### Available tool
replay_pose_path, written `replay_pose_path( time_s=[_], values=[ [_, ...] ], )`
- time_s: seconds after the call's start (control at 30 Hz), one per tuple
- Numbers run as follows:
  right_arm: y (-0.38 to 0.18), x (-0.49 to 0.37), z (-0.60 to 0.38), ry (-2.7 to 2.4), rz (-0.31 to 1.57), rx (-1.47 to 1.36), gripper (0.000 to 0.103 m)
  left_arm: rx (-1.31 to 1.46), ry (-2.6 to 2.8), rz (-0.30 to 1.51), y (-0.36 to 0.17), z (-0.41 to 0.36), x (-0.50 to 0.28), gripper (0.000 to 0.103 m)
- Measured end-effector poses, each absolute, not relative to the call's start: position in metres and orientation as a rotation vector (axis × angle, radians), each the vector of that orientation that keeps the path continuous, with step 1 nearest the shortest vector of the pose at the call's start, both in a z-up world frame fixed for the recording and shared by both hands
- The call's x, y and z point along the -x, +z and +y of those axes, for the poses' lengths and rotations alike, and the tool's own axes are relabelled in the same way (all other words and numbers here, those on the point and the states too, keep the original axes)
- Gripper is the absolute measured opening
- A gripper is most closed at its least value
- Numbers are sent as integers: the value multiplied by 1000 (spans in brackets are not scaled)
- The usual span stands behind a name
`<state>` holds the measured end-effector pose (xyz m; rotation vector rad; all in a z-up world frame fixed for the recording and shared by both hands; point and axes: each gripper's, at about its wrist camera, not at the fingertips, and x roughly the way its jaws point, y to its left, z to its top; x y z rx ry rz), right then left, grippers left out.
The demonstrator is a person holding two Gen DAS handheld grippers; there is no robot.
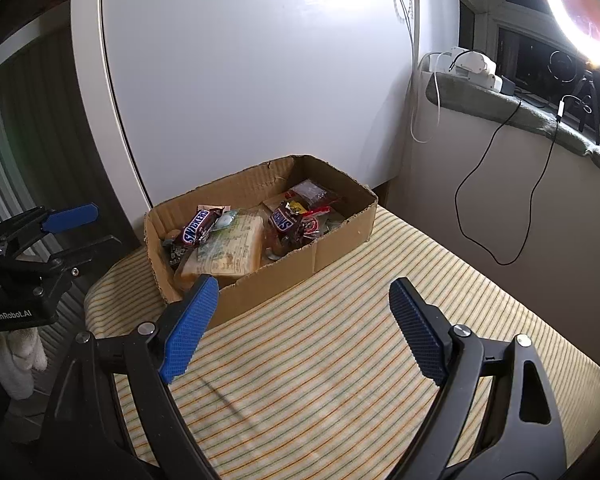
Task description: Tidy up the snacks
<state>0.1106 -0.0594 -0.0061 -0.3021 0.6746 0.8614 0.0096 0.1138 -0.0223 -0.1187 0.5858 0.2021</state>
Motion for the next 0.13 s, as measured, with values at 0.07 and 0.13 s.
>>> replay_pose_path(
  time_s=[0.07,0.13],
  values=[
    [-7,-110,-61,857,675,303,90,114,199,584,-23,112,-8,76],
    [-7,-109,-63,850,677,301,90,111,199,590,-25,112,-8,76]
  ],
)
